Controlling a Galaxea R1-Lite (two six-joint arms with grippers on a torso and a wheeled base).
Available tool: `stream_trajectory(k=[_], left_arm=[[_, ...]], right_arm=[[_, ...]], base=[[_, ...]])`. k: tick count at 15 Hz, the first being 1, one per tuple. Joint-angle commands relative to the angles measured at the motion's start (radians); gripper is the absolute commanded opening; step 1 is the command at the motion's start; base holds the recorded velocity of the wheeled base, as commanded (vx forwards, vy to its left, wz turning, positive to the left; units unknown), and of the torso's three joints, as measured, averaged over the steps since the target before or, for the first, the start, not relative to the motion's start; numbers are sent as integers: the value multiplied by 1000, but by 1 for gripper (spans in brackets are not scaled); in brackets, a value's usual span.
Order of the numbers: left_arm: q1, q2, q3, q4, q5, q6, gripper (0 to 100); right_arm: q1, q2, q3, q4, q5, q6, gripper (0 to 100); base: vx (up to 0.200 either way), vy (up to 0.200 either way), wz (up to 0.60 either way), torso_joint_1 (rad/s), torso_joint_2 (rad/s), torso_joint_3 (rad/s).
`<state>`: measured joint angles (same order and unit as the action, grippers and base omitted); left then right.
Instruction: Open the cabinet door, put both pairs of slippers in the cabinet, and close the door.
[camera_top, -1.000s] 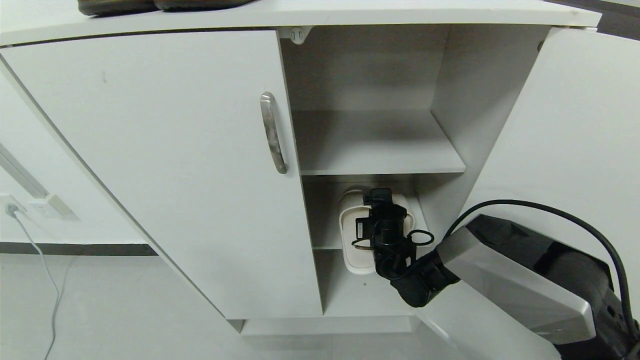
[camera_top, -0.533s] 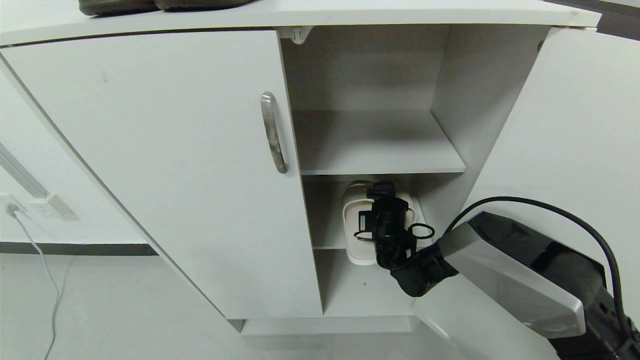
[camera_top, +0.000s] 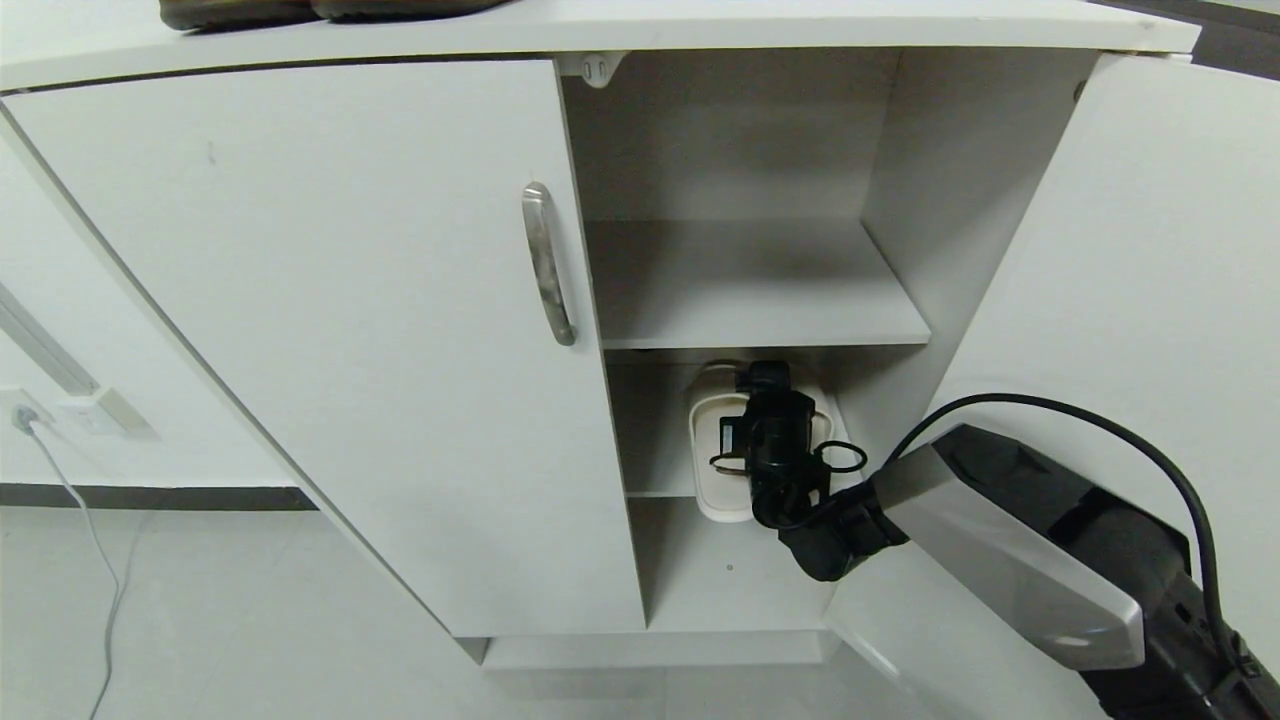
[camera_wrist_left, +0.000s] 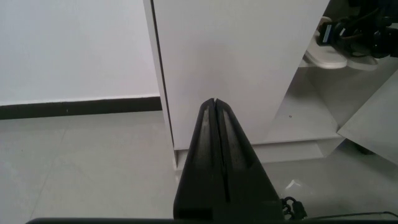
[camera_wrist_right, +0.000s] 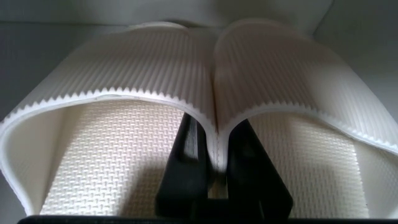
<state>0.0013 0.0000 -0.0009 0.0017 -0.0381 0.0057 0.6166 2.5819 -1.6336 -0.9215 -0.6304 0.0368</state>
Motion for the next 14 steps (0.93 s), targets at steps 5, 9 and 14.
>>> stream_trajectory(k=[5,9,14], left_arm=[[0,0,1,0,0,0,0],[0,0,1,0,0,0,0],[0,0,1,0,0,0,0]], right_arm=[[2,3,-6,4,0,-2,0],[3,4,-8,35,0,-2,100],[15,-46,87,32,0,-2,100]], base=[[0,0,0,0,0,0],[0,0,0,0,0,0],[0,0,0,0,0,0]])
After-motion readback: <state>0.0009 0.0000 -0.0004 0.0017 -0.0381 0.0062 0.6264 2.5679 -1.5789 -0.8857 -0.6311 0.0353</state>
